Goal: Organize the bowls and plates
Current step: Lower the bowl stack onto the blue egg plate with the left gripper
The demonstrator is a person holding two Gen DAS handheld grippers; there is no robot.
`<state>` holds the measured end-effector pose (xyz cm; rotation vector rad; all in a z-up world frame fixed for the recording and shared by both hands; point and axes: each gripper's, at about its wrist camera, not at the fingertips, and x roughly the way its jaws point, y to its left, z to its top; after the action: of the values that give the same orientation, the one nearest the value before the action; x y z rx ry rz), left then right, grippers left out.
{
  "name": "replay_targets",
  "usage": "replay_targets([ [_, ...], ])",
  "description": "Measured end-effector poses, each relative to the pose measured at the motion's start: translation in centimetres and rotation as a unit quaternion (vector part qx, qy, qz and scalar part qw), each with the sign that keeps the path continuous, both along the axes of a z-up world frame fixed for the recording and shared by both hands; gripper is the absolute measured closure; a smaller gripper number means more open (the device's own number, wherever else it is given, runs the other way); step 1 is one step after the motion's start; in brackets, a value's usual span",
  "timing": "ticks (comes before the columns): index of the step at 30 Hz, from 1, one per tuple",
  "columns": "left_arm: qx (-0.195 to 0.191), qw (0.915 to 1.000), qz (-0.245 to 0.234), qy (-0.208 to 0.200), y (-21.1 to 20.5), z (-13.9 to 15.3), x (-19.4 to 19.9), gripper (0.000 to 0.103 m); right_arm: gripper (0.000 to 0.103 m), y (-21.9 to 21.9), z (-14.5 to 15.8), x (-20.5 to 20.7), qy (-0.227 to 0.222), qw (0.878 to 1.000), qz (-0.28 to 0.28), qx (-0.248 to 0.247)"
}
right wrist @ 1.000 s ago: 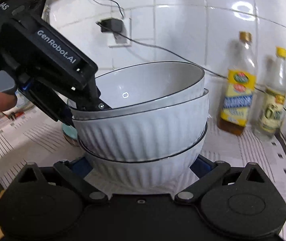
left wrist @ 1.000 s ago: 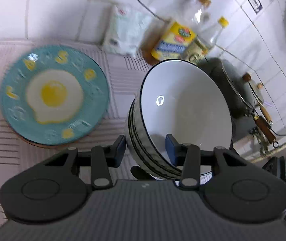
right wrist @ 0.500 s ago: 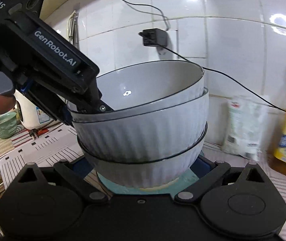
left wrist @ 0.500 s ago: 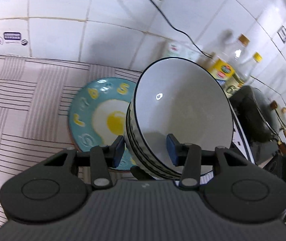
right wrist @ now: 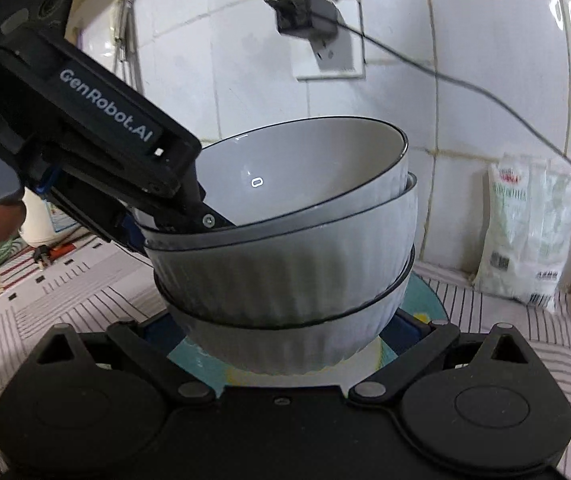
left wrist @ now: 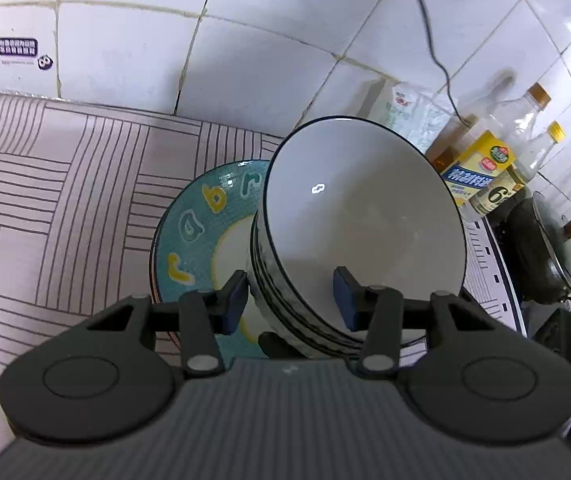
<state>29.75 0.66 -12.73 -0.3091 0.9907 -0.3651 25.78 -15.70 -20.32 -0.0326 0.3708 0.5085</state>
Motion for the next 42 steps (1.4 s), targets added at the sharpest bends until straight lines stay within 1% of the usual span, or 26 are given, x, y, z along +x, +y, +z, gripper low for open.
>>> replay_targets([
  [11,0.016,0.9997,0.005,0.018,-0.1,-1.7,1.1,0.058,0.001,0.8,-1.4,1.6,0.034,0.999,-0.002,-0.013],
  [17,0.029,0.9995,0.0,0.007,-0.4,-1.6,1.1,0.058,0.001,1.3,-1.7,2.0,0.03,0.999,-0.005,-0.033],
  [22,0.04,0.9992,-0.001,-0.003,-0.8,-1.5,0.9,0.058,0.001,1.0,-1.8,2.2,0.036,0.999,-0.007,-0.021],
  [24,0.031,0.9995,0.004,0.002,-0.6,-1.5,1.0,0.057,0.002,1.0,-1.8,2.3,0.037,0.999,-0.011,-0.022],
  [27,0.007,0.9997,0.015,0.016,-0.1,-1.8,1.3,0.056,0.002,0.9,-1.7,2.0,0.046,0.999,-0.019,-0.009],
  [29,0.006,0.9997,0.021,0.013,0.0,-1.9,1.1,0.055,0.002,0.4,-1.5,1.6,0.056,0.998,-0.017,0.009],
  [31,0.017,0.9994,0.026,0.015,0.0,-1.5,0.9,0.055,0.002,0.0,-1.0,1.0,0.058,0.998,-0.022,0.008],
  [32,0.02,0.9993,0.029,0.015,0.1,-1.1,0.7,0.053,0.002,-0.1,-0.8,0.6,0.057,0.998,-0.026,0.001],
  [34,0.015,0.9989,0.044,0.007,0.6,-0.1,-0.2,0.051,0.002,-0.2,-0.3,-0.4,0.056,0.998,-0.037,-0.01],
  [36,0.009,0.9985,0.054,-0.007,1.1,1.0,-1.2,0.047,0.002,-0.7,0.2,-1.7,0.062,0.997,-0.048,0.013],
  [38,0.019,0.9981,0.055,-0.02,1.0,1.9,-2.2,0.046,0.002,-0.9,0.7,-3.3,0.064,0.996,-0.049,0.029],
  [42,0.043,0.9965,0.058,-0.042,0.5,3.4,-4.4,0.044,0.002,-0.9,1.4,-4.9,0.049,0.997,-0.054,0.014],
])
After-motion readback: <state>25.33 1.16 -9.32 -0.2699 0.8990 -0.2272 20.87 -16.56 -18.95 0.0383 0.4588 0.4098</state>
